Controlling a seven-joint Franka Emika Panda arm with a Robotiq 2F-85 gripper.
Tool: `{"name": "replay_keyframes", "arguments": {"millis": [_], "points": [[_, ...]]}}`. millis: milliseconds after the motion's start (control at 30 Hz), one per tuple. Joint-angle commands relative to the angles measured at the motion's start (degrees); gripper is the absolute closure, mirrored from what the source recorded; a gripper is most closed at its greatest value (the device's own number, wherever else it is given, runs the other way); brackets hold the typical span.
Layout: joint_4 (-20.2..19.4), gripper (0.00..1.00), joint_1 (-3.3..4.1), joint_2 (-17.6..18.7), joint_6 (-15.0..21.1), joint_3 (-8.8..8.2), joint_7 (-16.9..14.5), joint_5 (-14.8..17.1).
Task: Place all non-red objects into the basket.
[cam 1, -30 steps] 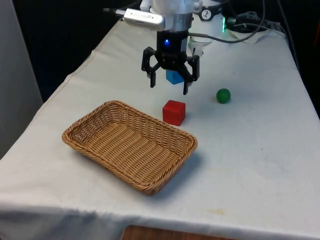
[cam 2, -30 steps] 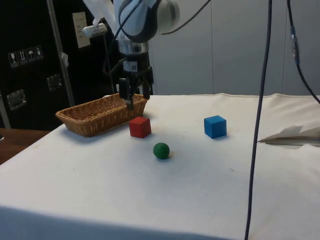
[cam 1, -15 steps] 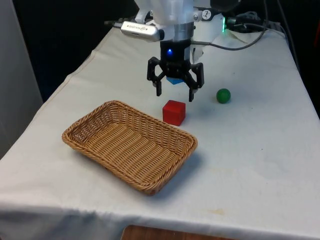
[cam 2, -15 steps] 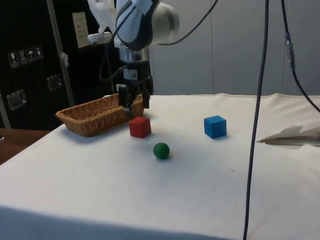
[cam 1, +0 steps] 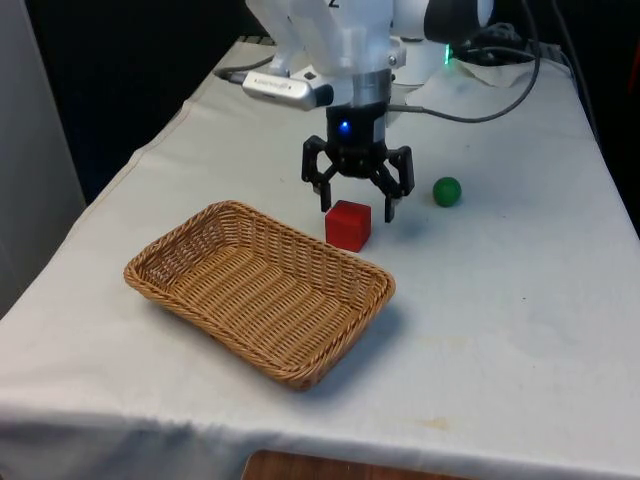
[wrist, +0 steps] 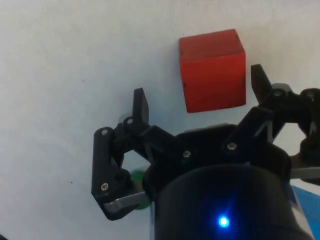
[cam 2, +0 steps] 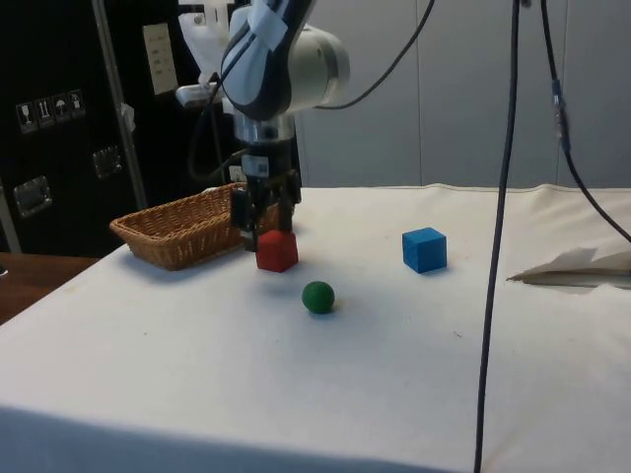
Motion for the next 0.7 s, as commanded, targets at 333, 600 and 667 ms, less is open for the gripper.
{"name": "replay_keyframes", "arguments": {"millis": [333,600,667], "points": [[0.74,0.0,-0.57,2.41,1.55,1.09,-2.58,3.78],[0.69,0.0,-0.29,2.46,1.38,0.74,-2.23,3.38],[0.69,0.0,0.0,2.52,1.03,0.34,-1.83,2.86]]}}
